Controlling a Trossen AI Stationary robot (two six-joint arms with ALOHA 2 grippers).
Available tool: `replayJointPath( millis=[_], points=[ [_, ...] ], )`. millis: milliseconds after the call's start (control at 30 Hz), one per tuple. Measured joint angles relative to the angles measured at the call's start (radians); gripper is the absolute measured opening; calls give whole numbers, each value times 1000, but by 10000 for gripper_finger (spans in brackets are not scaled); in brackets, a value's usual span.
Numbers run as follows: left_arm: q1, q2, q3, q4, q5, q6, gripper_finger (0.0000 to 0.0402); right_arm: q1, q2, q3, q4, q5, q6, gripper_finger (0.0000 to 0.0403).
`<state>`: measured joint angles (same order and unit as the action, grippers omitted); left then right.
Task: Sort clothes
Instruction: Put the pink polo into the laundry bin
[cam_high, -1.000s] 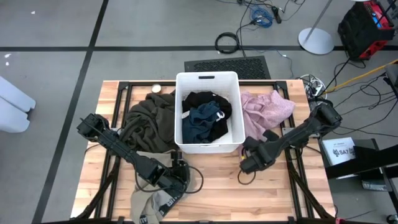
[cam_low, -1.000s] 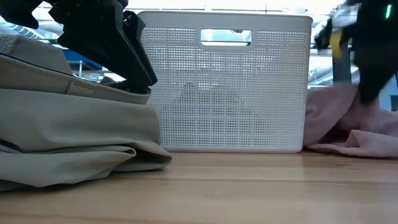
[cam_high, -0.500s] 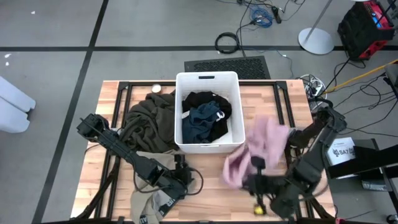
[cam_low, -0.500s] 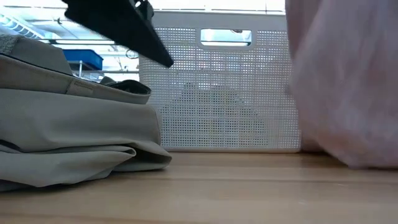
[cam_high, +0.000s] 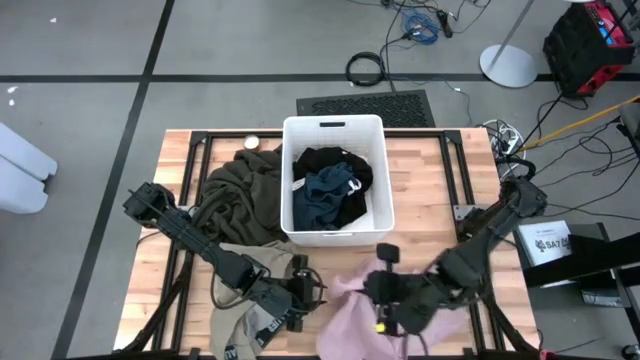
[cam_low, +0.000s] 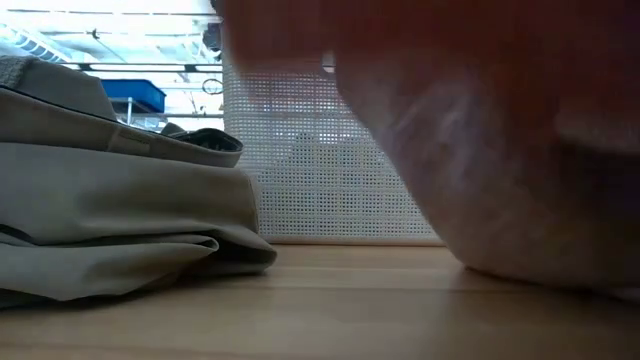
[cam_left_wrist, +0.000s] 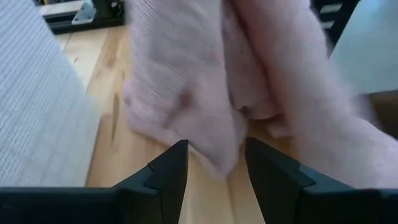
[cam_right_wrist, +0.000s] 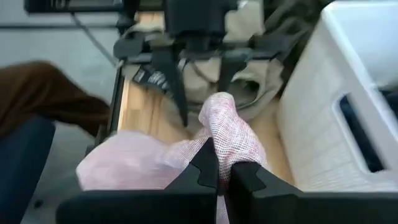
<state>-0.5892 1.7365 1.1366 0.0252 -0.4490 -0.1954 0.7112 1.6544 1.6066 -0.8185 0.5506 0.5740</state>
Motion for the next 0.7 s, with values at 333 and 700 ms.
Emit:
replayJointPath(
  millis=[333,700],
  points=[
    [1,-1,0,-22,-32,-6,170,-97,87,0,109,-260,-111,0],
    [2,-1,0,-7,-23,1,79,-110,92,0,146,-262,-170,0]
  ],
)
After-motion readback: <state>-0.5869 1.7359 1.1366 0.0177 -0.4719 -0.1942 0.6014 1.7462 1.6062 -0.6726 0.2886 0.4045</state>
